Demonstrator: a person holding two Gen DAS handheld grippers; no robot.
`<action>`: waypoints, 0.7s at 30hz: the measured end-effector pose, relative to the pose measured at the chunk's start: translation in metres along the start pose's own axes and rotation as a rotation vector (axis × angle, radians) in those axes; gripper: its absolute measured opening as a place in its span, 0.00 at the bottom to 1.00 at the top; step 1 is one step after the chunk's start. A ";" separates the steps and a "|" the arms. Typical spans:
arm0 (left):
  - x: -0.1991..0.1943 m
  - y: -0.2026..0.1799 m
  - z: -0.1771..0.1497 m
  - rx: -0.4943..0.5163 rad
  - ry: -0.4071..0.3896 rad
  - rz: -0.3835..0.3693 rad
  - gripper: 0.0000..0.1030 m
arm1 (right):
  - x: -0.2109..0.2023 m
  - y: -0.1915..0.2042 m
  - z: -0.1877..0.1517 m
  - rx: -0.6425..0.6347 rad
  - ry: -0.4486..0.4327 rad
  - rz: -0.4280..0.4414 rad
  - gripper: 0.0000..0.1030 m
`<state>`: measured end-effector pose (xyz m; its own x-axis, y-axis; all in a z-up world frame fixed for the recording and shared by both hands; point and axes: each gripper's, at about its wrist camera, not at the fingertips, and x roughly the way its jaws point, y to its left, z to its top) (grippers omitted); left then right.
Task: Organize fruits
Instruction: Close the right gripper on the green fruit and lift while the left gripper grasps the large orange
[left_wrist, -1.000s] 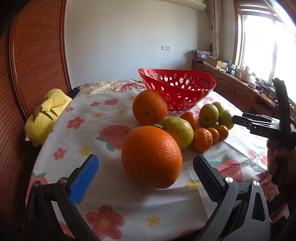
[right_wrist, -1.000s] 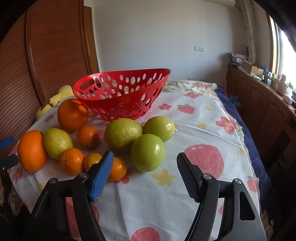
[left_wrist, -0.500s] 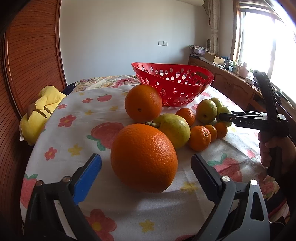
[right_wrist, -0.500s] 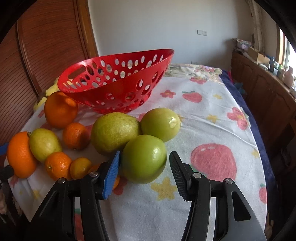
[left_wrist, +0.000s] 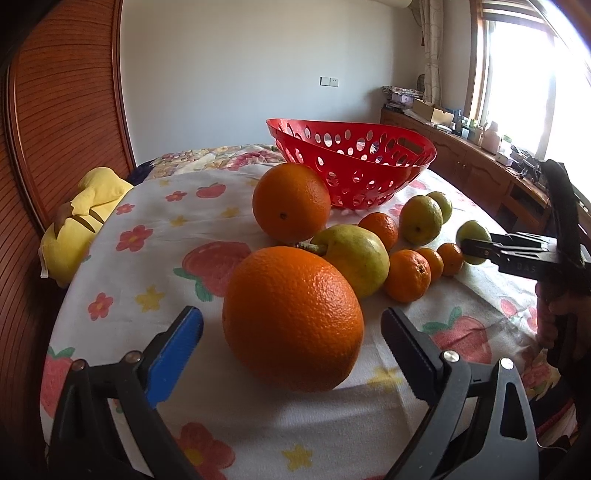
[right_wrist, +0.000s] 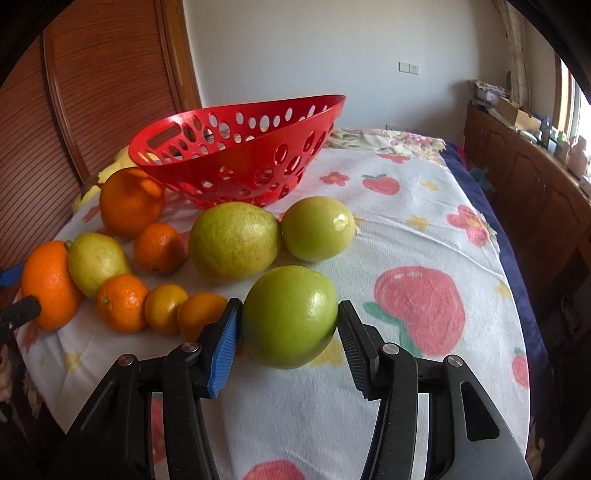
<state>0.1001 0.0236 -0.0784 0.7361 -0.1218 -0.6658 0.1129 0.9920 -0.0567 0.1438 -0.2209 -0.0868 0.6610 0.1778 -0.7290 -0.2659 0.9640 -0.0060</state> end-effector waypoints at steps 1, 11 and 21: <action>0.001 0.000 0.001 0.000 0.004 -0.002 0.94 | -0.002 -0.001 -0.003 0.002 0.000 0.006 0.52; 0.010 0.001 0.008 0.000 0.045 -0.025 0.85 | -0.001 0.006 -0.008 -0.026 -0.019 -0.012 0.52; 0.026 0.006 0.013 0.003 0.104 -0.032 0.85 | -0.002 0.010 -0.012 -0.043 -0.026 -0.034 0.52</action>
<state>0.1290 0.0258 -0.0864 0.6589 -0.1494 -0.7373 0.1372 0.9875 -0.0774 0.1316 -0.2142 -0.0941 0.6882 0.1512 -0.7096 -0.2729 0.9602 -0.0601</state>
